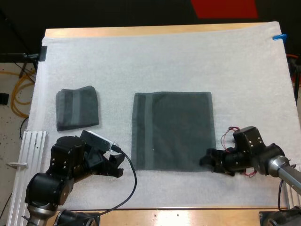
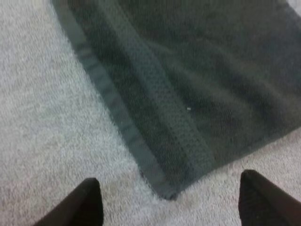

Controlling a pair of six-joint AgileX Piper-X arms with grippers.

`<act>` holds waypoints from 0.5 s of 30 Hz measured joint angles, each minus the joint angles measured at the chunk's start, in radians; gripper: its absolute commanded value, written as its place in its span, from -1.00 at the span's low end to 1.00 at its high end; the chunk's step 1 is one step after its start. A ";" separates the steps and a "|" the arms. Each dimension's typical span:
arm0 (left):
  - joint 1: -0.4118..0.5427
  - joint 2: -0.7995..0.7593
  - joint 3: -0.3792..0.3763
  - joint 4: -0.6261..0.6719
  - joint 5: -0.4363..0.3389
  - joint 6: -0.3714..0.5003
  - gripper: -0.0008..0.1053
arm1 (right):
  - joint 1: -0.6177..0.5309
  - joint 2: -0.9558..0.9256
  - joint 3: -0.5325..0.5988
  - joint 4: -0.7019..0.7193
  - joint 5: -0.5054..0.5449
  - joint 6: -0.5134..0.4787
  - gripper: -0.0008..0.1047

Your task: Pick towel from pile fold and stack

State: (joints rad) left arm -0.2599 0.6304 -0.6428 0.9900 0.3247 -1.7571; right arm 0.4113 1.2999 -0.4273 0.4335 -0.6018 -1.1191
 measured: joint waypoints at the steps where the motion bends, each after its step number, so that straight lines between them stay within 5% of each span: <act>1: 0.000 0.000 0.000 -0.003 0.000 0.000 0.15 | 0.000 0.002 0.002 -0.002 0.000 0.002 -0.30; 6: 0.000 0.000 0.000 -0.047 0.000 0.000 0.15 | 0.000 0.004 0.002 -0.002 0.000 0.005 -0.98; 15: 0.000 0.095 0.019 -0.079 0.017 -0.065 0.15 | 0.000 0.004 0.002 -0.002 0.002 -0.005 -0.98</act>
State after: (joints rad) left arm -0.2599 0.7250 -0.6234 0.9111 0.3417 -1.8222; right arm 0.4113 1.3039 -0.4253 0.4320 -0.5996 -1.1240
